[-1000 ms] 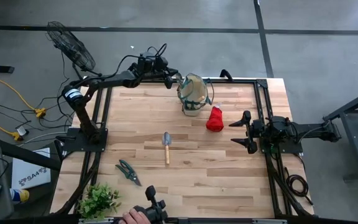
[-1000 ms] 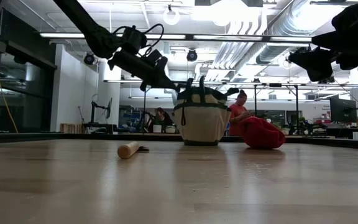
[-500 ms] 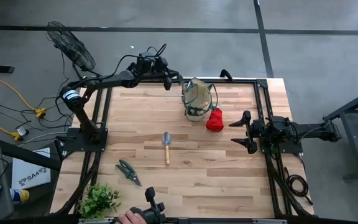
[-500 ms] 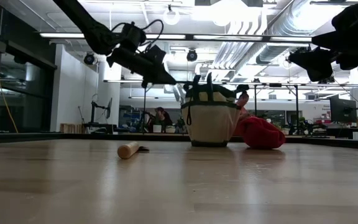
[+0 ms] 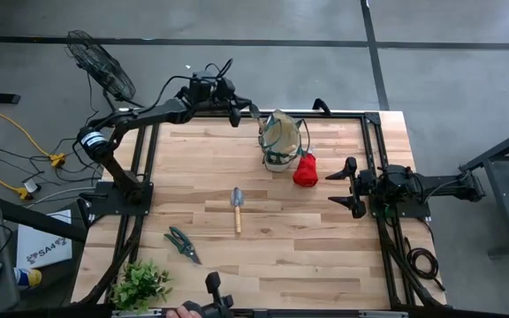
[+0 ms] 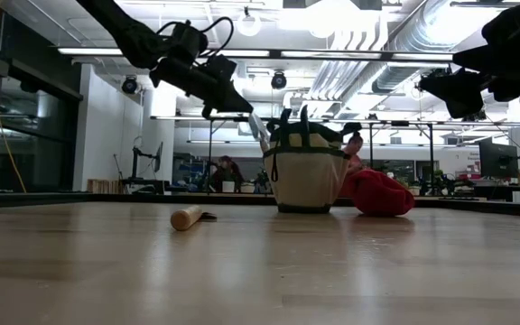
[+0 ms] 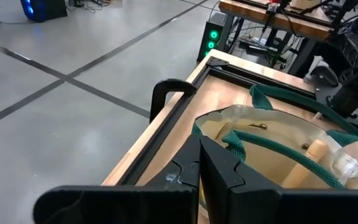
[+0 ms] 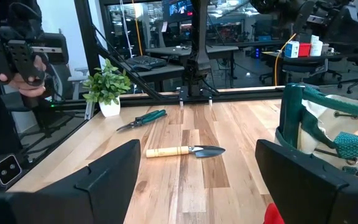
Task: Pick & Place Garden tools in Gardening bag
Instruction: Put the brown trowel into the gardening bag
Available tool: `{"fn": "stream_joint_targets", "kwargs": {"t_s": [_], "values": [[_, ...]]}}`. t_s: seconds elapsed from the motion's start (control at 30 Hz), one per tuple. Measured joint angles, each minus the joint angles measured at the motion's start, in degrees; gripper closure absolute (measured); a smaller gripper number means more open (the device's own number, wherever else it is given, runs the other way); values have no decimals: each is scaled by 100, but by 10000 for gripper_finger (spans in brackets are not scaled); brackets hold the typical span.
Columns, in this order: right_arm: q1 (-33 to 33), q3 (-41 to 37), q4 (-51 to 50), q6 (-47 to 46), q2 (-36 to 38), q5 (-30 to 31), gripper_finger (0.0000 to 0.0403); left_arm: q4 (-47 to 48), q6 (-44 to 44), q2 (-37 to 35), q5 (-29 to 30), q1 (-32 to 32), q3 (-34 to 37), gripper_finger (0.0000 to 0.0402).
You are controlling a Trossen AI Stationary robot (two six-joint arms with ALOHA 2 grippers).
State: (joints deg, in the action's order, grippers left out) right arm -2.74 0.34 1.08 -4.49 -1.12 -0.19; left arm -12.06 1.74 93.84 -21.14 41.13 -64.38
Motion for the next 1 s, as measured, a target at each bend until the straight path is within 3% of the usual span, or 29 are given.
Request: {"fn": "stream_joint_targets", "kwargs": {"t_s": [0.8, 1.0], "values": [[2, 0, 0, 0, 0, 0, 92, -89, 6, 280, -239, -303, -9, 401], [2, -1, 0, 0, 2, 0, 92, -78, 515, 280, -162, -303, -9, 401]]}}
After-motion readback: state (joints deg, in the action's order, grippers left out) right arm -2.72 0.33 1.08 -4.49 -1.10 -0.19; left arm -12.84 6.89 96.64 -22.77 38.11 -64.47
